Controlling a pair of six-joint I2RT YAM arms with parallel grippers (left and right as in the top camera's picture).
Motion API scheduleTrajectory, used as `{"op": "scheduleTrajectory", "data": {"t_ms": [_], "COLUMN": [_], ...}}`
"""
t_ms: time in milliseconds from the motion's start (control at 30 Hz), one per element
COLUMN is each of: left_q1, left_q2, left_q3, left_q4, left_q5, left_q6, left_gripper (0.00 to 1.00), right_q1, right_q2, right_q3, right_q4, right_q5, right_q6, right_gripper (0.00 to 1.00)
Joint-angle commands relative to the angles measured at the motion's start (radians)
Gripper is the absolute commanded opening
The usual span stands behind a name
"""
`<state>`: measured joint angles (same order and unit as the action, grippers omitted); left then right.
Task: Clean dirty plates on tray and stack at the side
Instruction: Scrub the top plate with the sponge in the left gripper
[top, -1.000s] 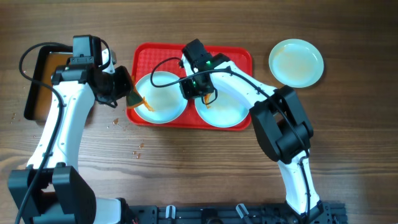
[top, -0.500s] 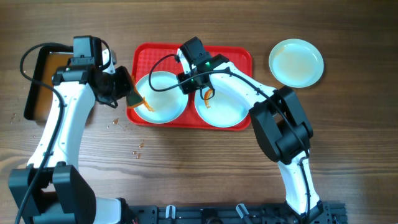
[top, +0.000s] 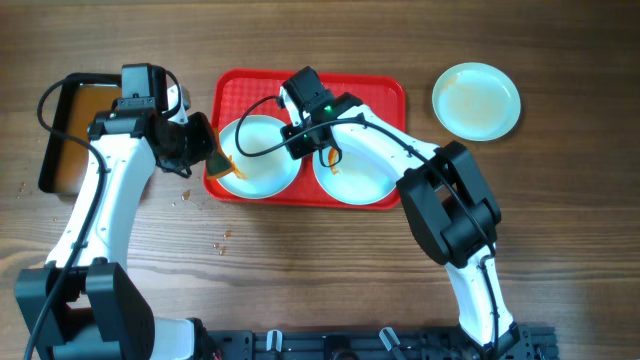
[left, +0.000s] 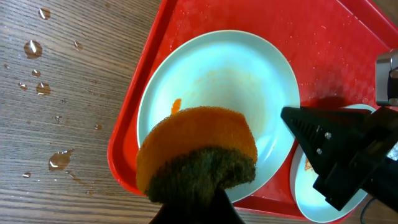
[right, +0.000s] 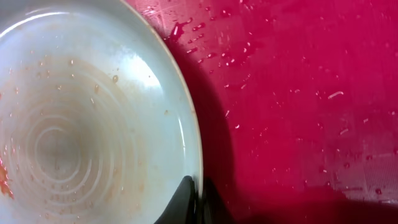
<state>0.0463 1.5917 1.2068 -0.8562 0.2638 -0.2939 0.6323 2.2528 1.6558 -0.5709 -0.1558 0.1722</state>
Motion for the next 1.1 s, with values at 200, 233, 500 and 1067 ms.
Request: {"op": "scheduleTrajectory", "data": {"t_ms": [200,233,500,1067], "left_q1": [-0.030,-0.038,-0.077,-0.161], "left_q2": [0.013,0.019,0.148,0.371], "left_q3": [-0.012,-0.012,-0.012,-0.012], "left_q4": [0.040,0.051,0.095,0.317], "left_q5": [0.060,0.057,-0.010,-0.003], "left_q6": [-0.039,-0.064,-0.238,-0.132], "left_gripper": [0.04,0.04,0.04,0.04], "right_q1": [0.005,0.005,0.005,0.005], "right_q2": [0.006,0.006,0.006,0.006], "right_q3": [-0.015,-0.015,-0.015,-0.015], "right_q4": [-0.081,-0.085,-0.106,-0.099], "right_q5": [-0.031,-0.048,-0.087,-0.100], "right_q6": [0.388,0.411,0.567,0.535], "right_gripper": [0.04,0.04,0.04,0.04]}}
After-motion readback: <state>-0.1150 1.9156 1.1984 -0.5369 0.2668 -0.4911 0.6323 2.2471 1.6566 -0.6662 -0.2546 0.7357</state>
